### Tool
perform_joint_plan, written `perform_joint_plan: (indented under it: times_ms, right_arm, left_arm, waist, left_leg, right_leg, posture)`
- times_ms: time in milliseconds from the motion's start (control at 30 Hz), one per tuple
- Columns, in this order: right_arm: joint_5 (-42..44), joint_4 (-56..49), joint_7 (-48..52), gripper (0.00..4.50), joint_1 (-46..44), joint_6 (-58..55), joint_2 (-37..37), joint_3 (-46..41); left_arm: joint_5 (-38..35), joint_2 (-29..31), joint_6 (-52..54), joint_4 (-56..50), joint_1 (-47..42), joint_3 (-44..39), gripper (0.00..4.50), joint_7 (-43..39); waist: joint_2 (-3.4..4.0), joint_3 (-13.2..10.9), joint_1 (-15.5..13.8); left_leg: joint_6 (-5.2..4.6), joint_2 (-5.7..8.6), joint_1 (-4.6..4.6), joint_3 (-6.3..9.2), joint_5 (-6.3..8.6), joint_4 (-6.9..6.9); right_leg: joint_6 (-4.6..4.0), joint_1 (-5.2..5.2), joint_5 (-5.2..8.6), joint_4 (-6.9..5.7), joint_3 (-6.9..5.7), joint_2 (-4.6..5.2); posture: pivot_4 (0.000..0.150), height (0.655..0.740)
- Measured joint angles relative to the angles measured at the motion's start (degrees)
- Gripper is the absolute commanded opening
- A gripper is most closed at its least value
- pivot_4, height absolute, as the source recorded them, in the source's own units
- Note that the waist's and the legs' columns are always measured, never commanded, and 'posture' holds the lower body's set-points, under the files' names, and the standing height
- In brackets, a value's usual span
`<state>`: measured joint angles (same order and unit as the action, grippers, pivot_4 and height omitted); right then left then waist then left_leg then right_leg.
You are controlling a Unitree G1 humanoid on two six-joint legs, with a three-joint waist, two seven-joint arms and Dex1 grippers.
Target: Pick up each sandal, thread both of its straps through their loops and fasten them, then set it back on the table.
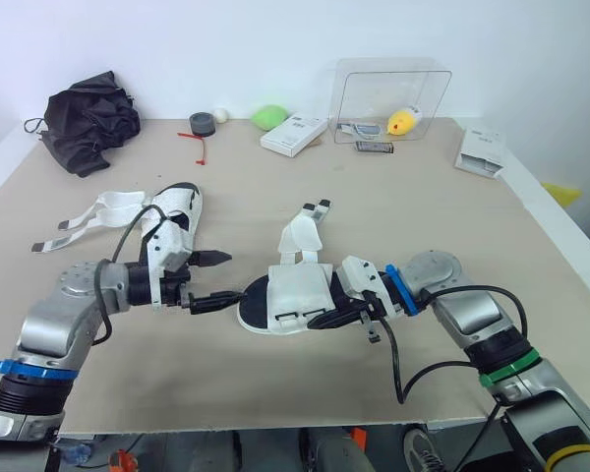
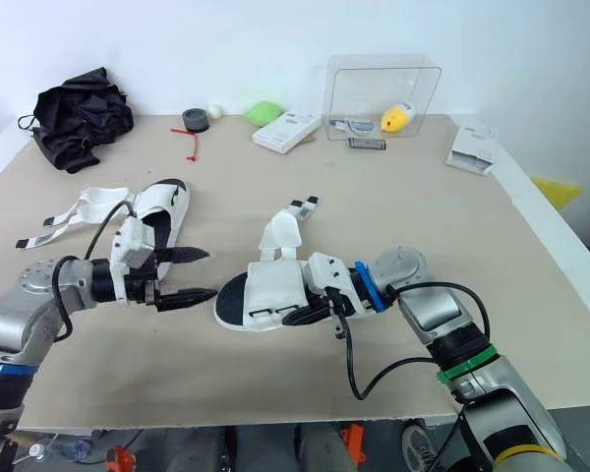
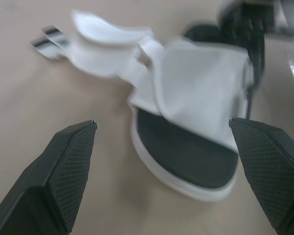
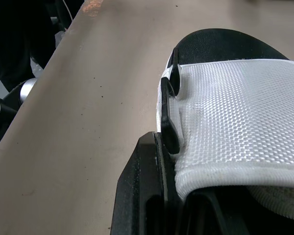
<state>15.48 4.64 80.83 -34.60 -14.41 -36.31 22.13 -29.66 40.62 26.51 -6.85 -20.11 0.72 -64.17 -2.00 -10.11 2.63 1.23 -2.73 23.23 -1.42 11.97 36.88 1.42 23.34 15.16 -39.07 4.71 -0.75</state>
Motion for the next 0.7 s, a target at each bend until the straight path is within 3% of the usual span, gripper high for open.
perform_joint_plan:
  times_ms: [133, 233, 500, 700]
  right_arm:
    - [0.0, -0.12, -0.08, 0.04, 0.06, -0.29, 0.02, -0.07]
    - [0.0, -0.18, -0.14, 0.0, 0.13, -0.38, 0.13, -0.11]
    - [-0.05, -0.03, -0.19, 0.0, 0.13, -0.51, 0.49, -0.19]
    - [-0.16, -0.04, -0.4, 0.0, 0.14, -0.59, 0.78, -0.19]
  left_arm:
    - [-0.73, -0.09, 0.86, -0.8, 0.0, -0.03, 4.5, -0.12]
    - [-0.67, 0.04, 0.83, -1.15, 0.62, -0.02, 3.75, -0.68]
    - [4.35, 1.15, -3.39, -1.13, 0.58, 4.95, 0.11, -4.34]
    - [9.37, -1.76, -8.29, 0.18, -2.28, 8.94, 0.01, -3.89]
  waist:
    - [0.0, 0.0, 0.01]
    - [0.0, 0.0, 0.0]
    - [0.0, 0.0, 0.03]
    - [0.0, 0.0, 0.1]
  left_leg:
    - [0.0, 0.0, -0.01, 0.0, 0.0, 0.0]
    - [0.0, 0.0, -0.01, 0.0, 0.0, 0.0]
    - [0.0, -0.02, -0.01, 0.0, 0.0, 0.0]
    - [0.0, -0.04, -0.02, -0.01, 0.0, 0.0]
  right_leg:
    - [0.01, 0.0, 0.0, 0.0, 0.0, 0.0]
    - [0.0, 0.0, 0.0, 0.0, 0.0, 0.0]
    - [-0.01, 0.0, 0.0, 0.0, 0.0, -0.03]
    - [-0.05, 0.01, -0.03, 0.0, 0.02, -0.08]
  posture:
    - [0.15, 0.74]
    - [0.15, 0.74]
    - [0.15, 0.74]
    - [0.15, 0.74]
